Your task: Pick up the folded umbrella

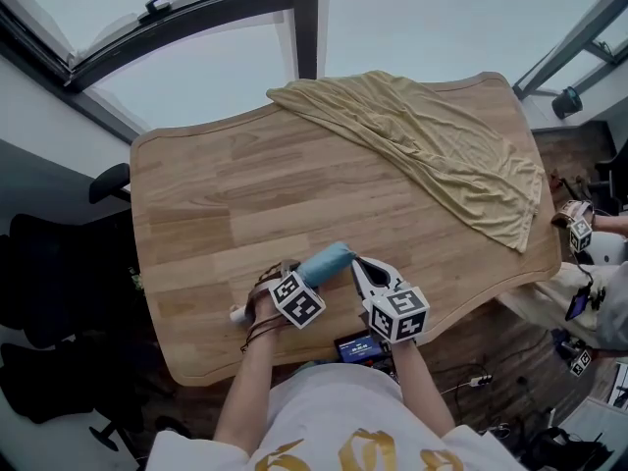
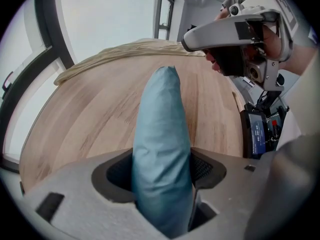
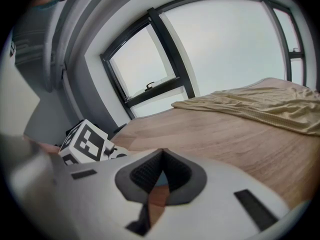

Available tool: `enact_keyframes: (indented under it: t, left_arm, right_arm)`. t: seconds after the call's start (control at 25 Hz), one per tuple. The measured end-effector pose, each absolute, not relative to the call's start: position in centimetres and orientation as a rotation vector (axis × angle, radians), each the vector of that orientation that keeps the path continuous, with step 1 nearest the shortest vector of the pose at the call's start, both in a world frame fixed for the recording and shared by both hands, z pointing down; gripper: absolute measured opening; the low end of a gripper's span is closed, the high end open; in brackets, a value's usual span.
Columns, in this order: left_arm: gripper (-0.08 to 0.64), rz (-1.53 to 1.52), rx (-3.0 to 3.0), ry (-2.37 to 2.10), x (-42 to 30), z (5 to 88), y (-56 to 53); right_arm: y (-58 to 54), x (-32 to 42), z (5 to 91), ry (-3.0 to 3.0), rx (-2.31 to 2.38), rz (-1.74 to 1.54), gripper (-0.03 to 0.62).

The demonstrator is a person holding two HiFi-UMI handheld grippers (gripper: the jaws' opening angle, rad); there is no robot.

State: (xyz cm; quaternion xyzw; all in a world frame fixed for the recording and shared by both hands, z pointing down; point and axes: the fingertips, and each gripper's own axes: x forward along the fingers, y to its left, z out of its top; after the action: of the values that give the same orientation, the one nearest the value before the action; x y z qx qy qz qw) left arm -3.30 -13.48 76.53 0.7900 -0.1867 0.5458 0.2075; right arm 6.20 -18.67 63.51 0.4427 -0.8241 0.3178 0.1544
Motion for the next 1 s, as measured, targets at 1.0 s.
enact_keyframes:
  t: [1.0]
  left_arm:
    - [0.298,1.274,2.290,-0.661,-2.8,73.0,-14.7]
  right_arm:
    - [-18.4,7.5,62.3,-2.387,1.273,0.844,0.011]
